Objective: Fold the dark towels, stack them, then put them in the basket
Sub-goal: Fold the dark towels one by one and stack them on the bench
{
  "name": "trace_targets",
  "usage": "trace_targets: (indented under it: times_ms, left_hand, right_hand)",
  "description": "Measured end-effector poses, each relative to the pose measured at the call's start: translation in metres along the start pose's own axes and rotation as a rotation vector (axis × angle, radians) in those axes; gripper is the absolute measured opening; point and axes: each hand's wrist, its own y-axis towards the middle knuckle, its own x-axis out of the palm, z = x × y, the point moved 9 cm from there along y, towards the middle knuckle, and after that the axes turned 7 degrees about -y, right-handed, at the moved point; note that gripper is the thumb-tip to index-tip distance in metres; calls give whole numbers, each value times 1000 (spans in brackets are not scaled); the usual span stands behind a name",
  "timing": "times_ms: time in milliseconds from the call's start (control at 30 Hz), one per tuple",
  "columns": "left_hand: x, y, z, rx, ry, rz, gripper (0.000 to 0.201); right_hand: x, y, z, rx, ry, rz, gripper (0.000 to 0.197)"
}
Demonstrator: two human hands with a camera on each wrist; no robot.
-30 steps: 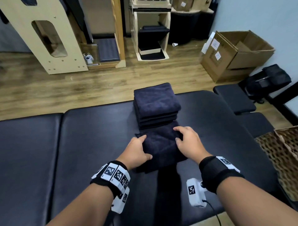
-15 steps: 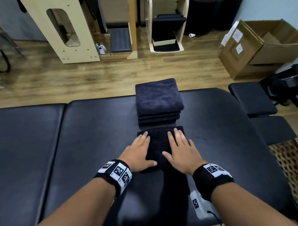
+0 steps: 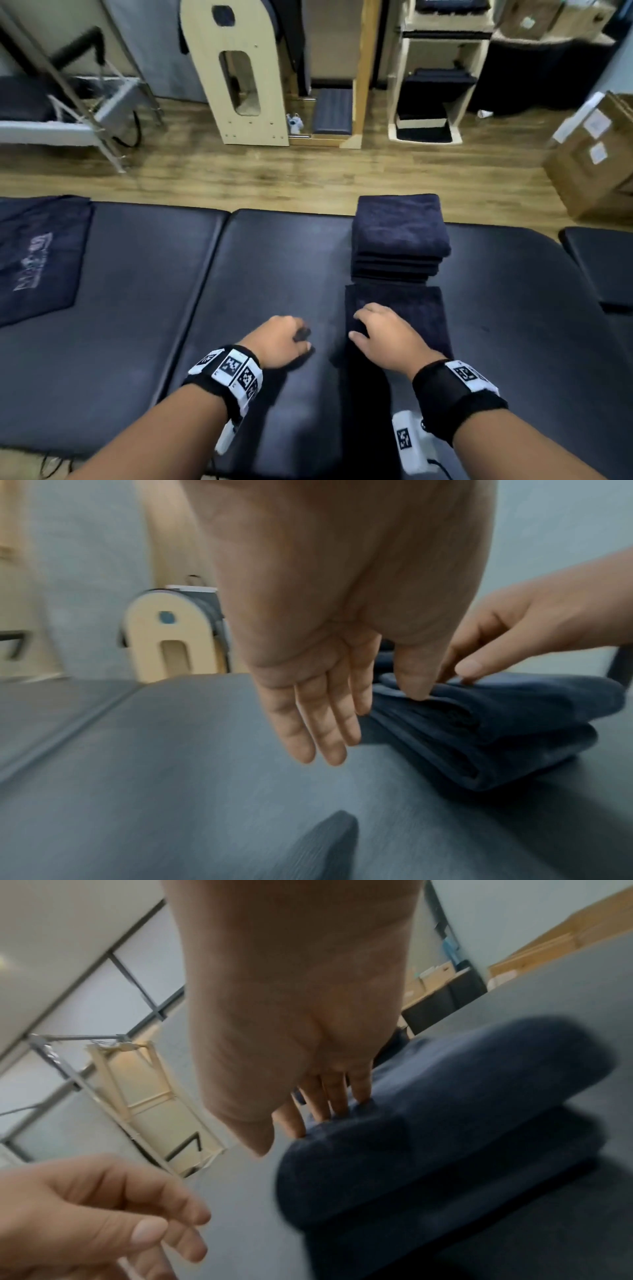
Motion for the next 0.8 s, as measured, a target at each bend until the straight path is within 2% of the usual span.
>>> trace_targets:
  times_ms: [167,267,400,500,633,800]
  left_hand:
    - [-7,-74,-81,-141,-156,58,37]
    - [-7,-123,-138,-204,-203,110,34]
    - [-22,-194,-221,-298,-315,255,11]
    - [-45,-240,-282,-352,-346,381,4]
    - [-87,-293,-375,-391,-406,548,18]
    - [-144,-330,-473,-390,-430,659,29]
  right_hand:
    - [21,-4,-85,-142,1,-67,41]
    - [46,-8,-140,-214,84,-173,42]
    - [75,-5,-222,-295,96,-286,46]
    - [82,8,-296,-341,119,-306,41]
    - [85,32,-411,-413,137,-262,31]
    - [82,74,-520,-412,66,-201,16]
